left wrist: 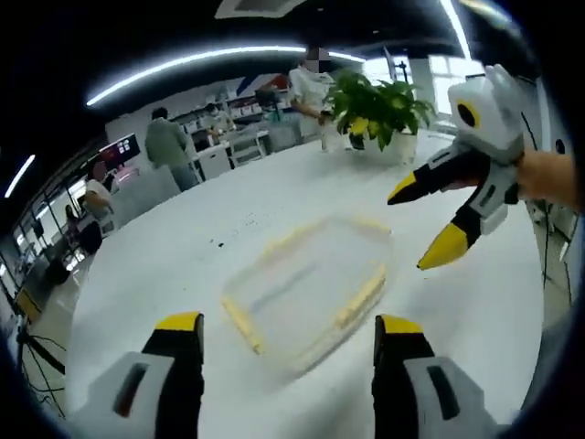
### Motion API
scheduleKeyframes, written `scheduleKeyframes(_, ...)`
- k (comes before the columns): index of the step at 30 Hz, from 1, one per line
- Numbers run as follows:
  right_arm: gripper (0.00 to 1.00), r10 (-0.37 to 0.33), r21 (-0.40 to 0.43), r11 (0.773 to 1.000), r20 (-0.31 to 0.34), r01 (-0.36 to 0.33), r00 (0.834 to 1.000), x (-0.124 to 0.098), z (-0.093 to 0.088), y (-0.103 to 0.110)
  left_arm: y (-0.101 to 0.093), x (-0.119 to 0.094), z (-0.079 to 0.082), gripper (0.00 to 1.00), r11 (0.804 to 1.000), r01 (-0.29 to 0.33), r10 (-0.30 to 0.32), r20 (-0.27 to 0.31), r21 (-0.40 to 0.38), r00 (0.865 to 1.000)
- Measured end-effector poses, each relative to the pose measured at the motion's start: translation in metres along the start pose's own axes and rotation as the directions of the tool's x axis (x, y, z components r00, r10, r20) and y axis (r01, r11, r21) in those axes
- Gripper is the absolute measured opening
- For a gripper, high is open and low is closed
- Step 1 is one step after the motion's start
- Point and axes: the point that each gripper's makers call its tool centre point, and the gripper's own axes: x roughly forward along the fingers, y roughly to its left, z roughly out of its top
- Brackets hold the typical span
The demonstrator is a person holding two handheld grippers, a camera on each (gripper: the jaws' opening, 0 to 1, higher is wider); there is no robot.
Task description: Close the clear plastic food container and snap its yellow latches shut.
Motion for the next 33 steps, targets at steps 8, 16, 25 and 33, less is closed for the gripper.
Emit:
scheduleKeyframes(8, 0.63, -0.055, 0.006, 0.998, 0.046, 0.055, 0.997, -0.038, 0.003, 0.013, 0.003, -0.071, 0.026, 0.88, 0.999, -0.031, 0.034, 0.144, -0.023, 0.989)
scheduleKeyframes(16, 0.68, -0.155, 0.041, 0.988, 0.109, 0.151, 0.982, -0.08, 0.001, 0.027, 0.011, -0.134, -0.008, 0.87, 0.992, -0.106, 0.113, 0.135, -0.062, 0.984)
scheduleKeyframes(25, 0.67, -0.257, 0.106, 0.963, 0.112, 0.246, 0.96, -0.126, -0.032, 0.052, -0.001, -0.188, -0.047, 0.86, 0.981, -0.093, 0.117, 0.133, -0.173, 0.984)
scheduleKeyframes(33, 0.64, -0.324, 0.199, 0.932, 0.091, 0.302, 0.941, -0.161, -0.067, 0.081, -0.005, -0.238, -0.069, 0.84, 0.977, -0.157, 0.178, 0.143, -0.144, 0.974)
